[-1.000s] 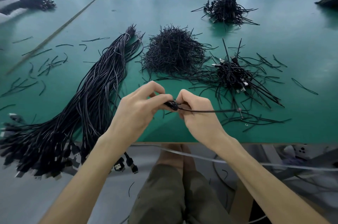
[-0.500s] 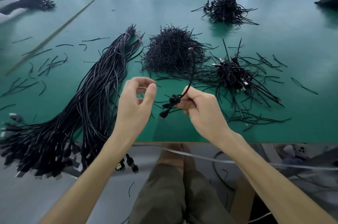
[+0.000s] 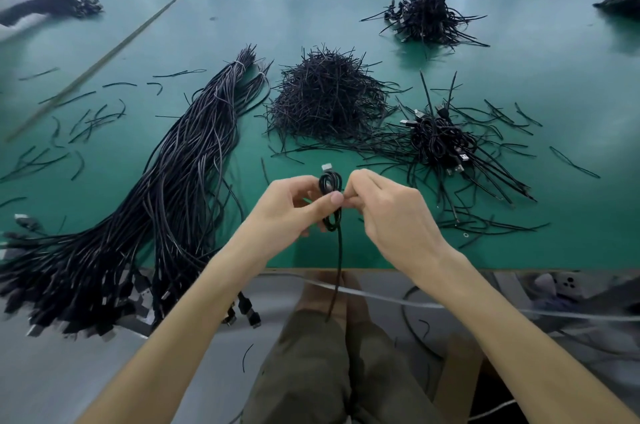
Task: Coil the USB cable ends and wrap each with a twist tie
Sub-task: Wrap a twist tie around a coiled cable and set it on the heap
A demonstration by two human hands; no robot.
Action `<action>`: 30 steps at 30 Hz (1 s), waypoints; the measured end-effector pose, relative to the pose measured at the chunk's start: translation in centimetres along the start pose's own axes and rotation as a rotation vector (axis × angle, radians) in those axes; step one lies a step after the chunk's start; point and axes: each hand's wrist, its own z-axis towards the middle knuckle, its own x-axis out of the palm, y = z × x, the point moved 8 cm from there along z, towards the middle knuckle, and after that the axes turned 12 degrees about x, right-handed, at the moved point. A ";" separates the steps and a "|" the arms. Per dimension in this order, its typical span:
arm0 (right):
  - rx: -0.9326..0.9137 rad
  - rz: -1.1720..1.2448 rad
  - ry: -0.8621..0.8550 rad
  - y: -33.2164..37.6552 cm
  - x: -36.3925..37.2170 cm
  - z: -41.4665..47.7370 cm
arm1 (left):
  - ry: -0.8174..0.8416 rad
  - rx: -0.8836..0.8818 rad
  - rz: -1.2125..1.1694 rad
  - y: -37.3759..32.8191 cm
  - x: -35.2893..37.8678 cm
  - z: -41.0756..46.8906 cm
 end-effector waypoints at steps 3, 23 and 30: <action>0.009 0.037 0.026 0.0 0.0 -0.1 | -0.101 0.140 -0.047 -1.2 -0.8 -0.2; 0.246 0.654 0.370 -1.4 1.2 0.3 | -0.238 1.109 0.827 -8.7 1.3 -5.0; 0.345 0.860 0.441 -2.6 2.6 -0.1 | -0.125 1.094 0.862 -8.1 1.8 -4.5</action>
